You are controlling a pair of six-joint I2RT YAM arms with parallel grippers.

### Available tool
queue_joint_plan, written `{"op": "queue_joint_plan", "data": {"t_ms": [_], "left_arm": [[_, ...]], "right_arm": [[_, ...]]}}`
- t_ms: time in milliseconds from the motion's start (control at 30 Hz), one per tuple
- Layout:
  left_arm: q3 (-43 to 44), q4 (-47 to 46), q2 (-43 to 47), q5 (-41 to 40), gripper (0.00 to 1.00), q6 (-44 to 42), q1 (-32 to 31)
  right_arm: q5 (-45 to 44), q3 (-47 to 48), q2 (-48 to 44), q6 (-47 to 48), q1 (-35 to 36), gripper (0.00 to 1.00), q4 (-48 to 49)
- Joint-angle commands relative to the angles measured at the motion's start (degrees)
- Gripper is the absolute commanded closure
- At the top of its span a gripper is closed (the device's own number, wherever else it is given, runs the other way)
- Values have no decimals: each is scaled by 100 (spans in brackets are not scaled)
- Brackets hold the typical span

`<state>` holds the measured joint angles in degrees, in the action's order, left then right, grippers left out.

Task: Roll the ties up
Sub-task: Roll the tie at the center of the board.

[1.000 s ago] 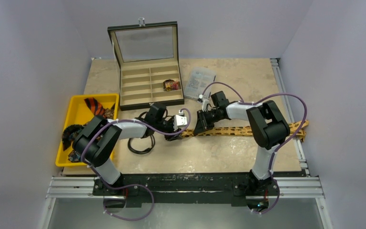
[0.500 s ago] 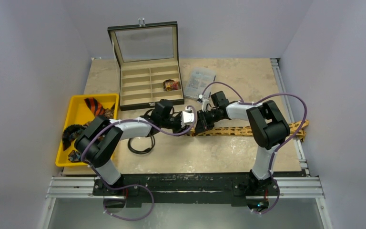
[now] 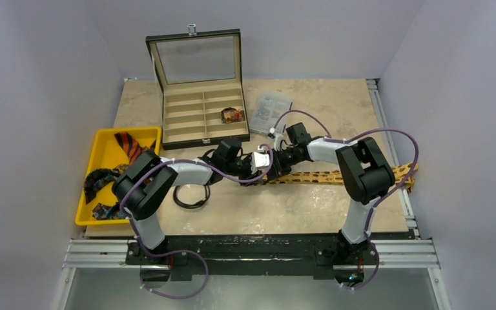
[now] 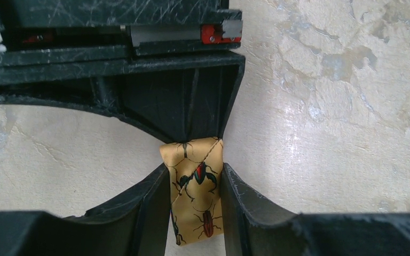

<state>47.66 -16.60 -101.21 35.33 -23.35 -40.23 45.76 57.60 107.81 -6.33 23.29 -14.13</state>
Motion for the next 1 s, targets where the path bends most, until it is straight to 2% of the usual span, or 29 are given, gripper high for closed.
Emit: {"op": "queue_joint_plan", "data": {"t_ms": [0, 167, 233, 333, 400, 567, 967], "left_arm": [[-93, -39, 72, -57, 64, -189, -22], [-46, 33, 54, -72, 64, -234, -12], [-15, 74, 22, -49, 64, -280, -20], [71, 131, -44, -20, 64, -310, -21], [130, 187, -86, -13, 64, -311, -25], [258, 301, -245, 2, 64, -266, -67], [345, 346, -373, -18, 64, -291, -86]], "right_arm": [[-51, 13, -421, 390, -64, 81, -400], [254, 50, -603, 884, -443, 73, -935], [437, 77, -700, 943, -580, 66, -1083], [569, 73, -818, 768, -618, 54, -994], [733, 17, -809, 284, -607, 50, -657], [829, -144, -665, -446, -506, 48, 114], [522, -23, -184, -318, -334, 52, 211]]}}
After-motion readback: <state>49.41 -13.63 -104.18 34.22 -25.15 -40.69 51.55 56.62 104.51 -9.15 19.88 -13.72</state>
